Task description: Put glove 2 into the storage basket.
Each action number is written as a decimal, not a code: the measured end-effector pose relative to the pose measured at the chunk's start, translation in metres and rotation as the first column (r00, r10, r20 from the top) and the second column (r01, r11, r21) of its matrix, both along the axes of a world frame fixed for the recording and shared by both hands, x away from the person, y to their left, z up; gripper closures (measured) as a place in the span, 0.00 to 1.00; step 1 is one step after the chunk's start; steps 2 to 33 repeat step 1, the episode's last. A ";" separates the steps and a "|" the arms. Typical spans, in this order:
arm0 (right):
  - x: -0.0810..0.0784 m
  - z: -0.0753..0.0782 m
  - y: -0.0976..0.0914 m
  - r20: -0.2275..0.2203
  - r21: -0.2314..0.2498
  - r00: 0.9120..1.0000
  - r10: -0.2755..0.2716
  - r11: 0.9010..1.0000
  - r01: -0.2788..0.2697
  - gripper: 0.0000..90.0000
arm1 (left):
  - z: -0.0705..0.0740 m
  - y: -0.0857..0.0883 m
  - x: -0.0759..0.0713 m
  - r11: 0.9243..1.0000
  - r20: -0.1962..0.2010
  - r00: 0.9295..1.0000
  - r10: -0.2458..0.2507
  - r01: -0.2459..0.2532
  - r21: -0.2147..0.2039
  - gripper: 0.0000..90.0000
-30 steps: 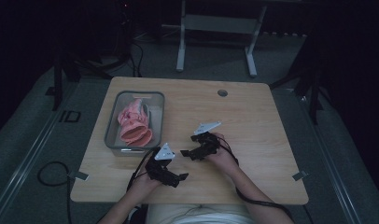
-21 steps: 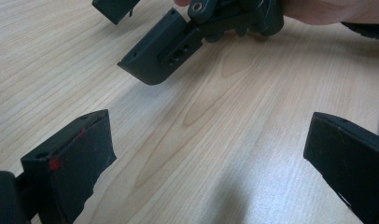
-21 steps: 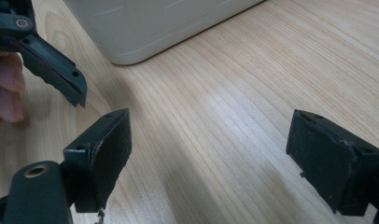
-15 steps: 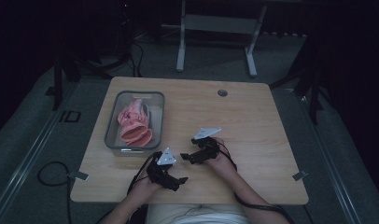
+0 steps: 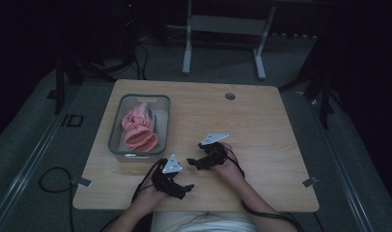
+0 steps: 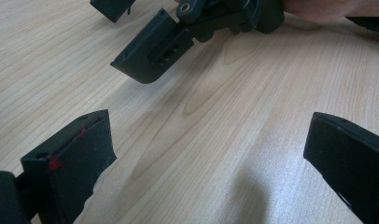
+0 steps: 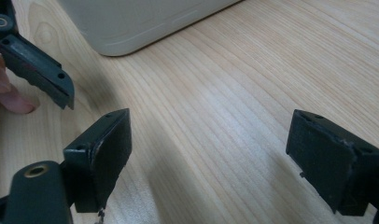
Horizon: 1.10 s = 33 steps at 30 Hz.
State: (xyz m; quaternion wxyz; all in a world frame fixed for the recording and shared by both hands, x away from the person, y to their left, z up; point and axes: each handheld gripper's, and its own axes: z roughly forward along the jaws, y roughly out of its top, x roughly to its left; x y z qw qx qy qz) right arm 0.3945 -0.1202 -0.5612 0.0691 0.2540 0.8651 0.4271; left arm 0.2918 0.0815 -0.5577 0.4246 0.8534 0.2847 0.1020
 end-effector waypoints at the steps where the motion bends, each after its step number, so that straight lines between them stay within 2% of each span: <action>1: 0.000 0.000 0.000 0.001 0.001 1.000 -0.001 1.000 0.001 0.16 | 0.000 0.000 0.000 1.000 0.002 1.000 -0.002 0.002 0.002 0.01; 33: 0.000 0.000 0.000 0.001 0.001 1.000 -0.001 1.000 0.001 0.16 | 0.000 0.000 0.000 1.000 0.002 1.000 -0.002 0.002 0.002 0.01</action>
